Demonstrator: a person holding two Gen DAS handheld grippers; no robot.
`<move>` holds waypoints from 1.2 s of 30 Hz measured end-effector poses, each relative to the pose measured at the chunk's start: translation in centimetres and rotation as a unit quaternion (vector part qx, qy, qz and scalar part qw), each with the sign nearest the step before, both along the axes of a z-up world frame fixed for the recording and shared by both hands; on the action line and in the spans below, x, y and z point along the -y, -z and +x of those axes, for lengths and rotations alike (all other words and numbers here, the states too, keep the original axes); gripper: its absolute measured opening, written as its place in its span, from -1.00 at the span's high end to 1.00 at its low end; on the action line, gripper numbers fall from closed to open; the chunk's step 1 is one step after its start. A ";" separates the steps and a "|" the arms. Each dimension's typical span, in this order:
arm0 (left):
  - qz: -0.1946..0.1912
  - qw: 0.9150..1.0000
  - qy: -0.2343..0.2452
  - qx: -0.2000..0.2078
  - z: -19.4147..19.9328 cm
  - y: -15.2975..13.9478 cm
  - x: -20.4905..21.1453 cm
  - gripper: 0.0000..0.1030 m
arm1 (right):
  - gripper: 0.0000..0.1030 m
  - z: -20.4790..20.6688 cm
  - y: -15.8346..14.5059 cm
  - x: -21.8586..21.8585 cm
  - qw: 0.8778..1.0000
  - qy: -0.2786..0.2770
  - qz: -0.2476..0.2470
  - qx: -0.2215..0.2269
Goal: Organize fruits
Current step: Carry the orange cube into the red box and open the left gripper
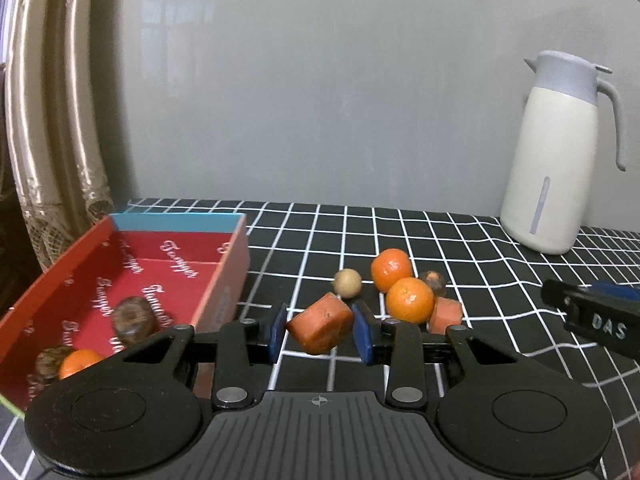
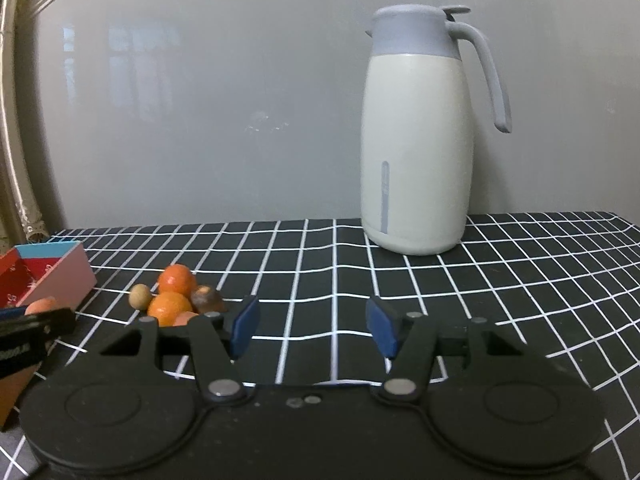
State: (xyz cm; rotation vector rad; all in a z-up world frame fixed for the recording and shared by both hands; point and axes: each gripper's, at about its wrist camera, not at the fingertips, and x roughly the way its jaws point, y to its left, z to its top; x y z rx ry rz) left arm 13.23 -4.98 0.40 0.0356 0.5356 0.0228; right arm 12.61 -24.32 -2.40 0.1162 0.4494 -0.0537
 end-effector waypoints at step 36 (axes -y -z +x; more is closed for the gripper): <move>0.025 0.999 -0.042 -0.005 -5.4 -0.3 -12.0 0.30 | -0.13 -0.9 -0.6 -9.4 0.998 -0.056 -0.025 0.011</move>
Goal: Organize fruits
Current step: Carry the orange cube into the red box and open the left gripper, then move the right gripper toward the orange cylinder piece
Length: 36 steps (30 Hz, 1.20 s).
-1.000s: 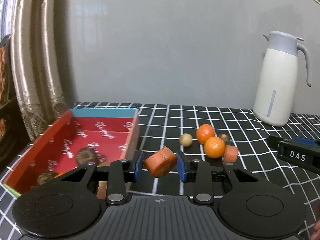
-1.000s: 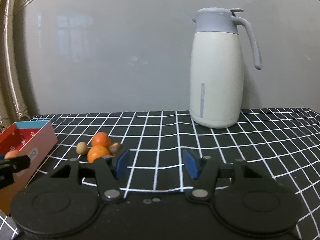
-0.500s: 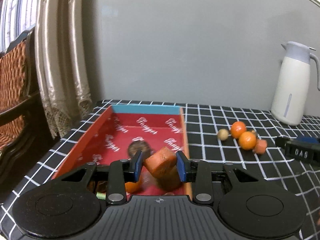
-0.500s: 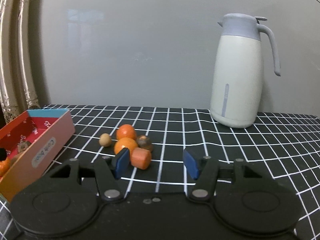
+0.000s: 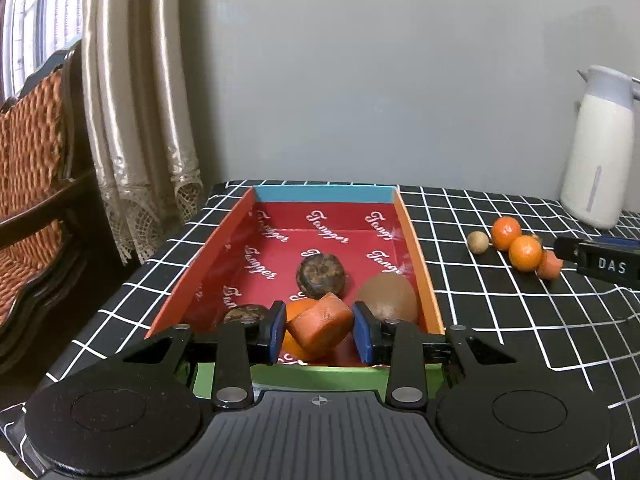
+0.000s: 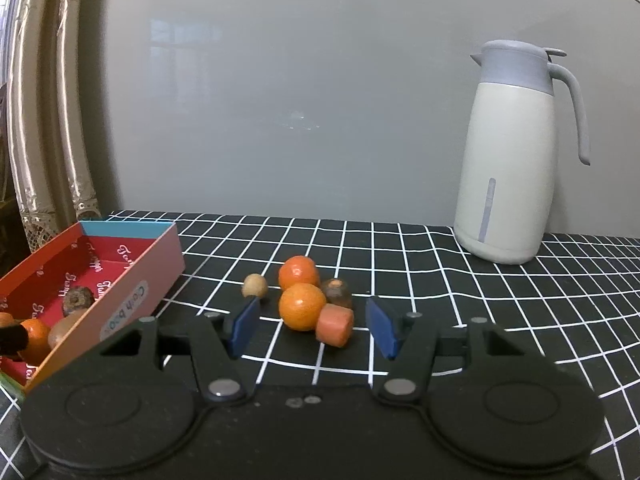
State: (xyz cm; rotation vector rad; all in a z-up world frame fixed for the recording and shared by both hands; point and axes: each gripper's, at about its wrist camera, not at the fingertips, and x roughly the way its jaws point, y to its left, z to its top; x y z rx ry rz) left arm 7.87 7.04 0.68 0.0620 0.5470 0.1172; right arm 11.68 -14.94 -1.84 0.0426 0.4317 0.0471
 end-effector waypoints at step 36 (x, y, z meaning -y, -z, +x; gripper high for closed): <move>0.039 0.995 -0.026 0.091 -1.9 -1.3 3.0 -1.00 | -0.17 -1.1 -0.2 1.1 1.000 -0.008 -0.005 -0.005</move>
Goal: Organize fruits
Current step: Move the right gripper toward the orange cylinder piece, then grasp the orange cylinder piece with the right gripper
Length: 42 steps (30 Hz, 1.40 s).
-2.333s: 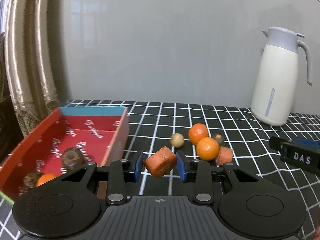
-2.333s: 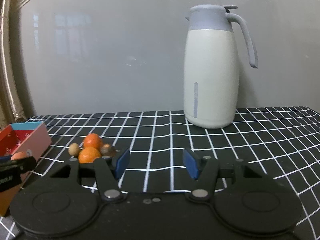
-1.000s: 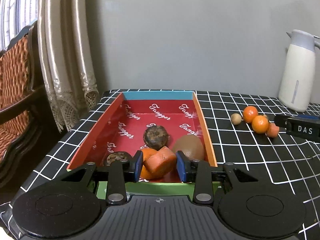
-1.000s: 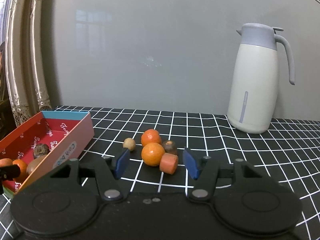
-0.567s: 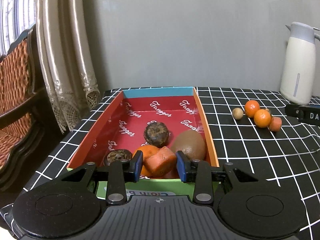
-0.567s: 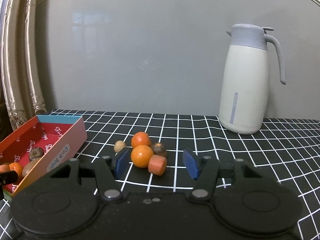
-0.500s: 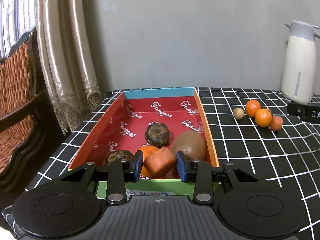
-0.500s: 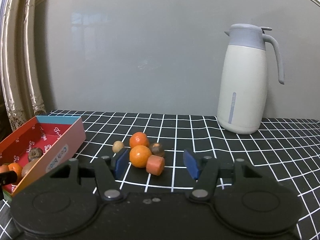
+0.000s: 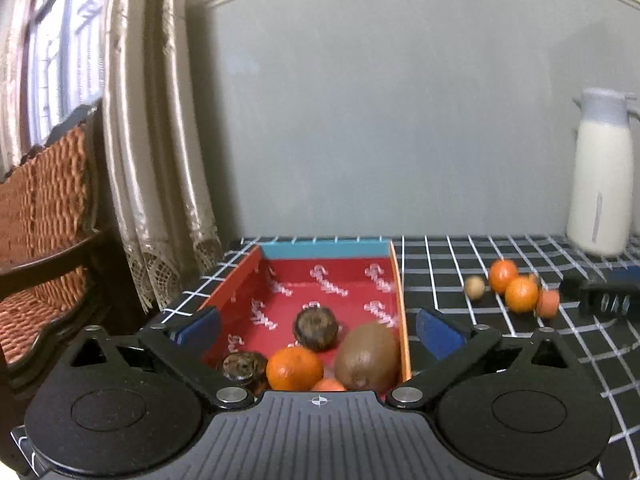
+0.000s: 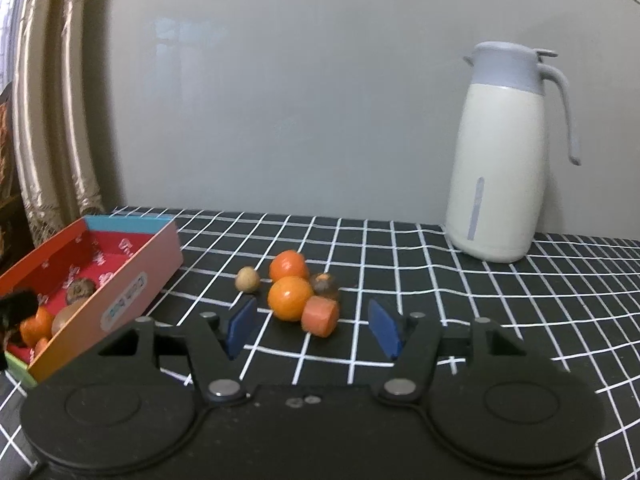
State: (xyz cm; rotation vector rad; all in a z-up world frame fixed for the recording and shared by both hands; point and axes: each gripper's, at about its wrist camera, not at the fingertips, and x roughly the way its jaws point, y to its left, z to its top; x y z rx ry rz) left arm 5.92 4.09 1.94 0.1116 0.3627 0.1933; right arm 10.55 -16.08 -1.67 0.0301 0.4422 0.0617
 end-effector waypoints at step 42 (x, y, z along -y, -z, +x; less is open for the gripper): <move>-0.092 0.991 -0.098 0.028 1.8 2.1 -5.4 -1.00 | 0.51 6.9 3.6 -1.0 0.997 0.021 -0.045 -0.065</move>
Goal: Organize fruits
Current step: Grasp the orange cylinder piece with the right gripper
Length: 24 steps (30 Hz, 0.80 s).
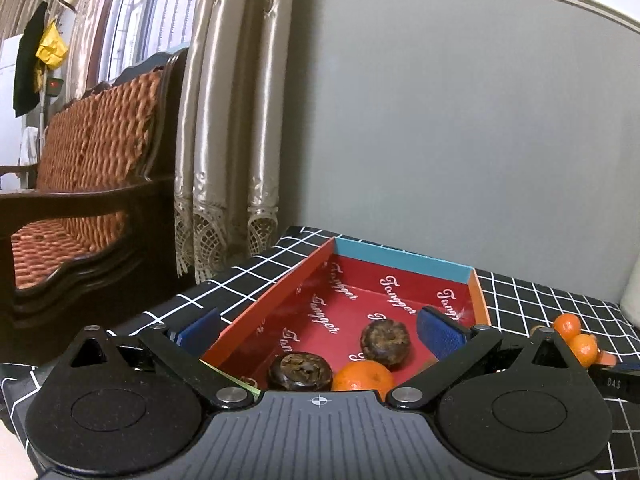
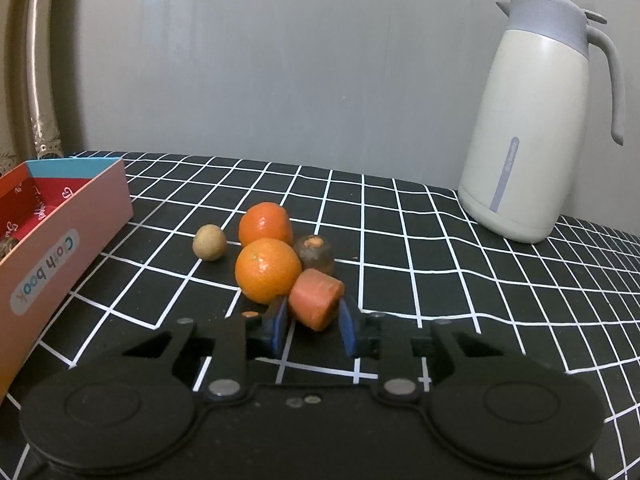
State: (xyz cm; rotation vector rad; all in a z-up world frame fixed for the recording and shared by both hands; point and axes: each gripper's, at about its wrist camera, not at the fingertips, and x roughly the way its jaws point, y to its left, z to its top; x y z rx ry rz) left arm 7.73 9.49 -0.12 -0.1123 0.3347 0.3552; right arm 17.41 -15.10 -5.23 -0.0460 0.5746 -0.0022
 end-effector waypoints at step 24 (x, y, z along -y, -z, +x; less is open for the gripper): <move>0.020 0.999 0.022 -0.012 0.2 0.0 1.5 -1.00 | 0.48 -0.2 0.2 0.8 1.000 -0.006 -0.004 -0.006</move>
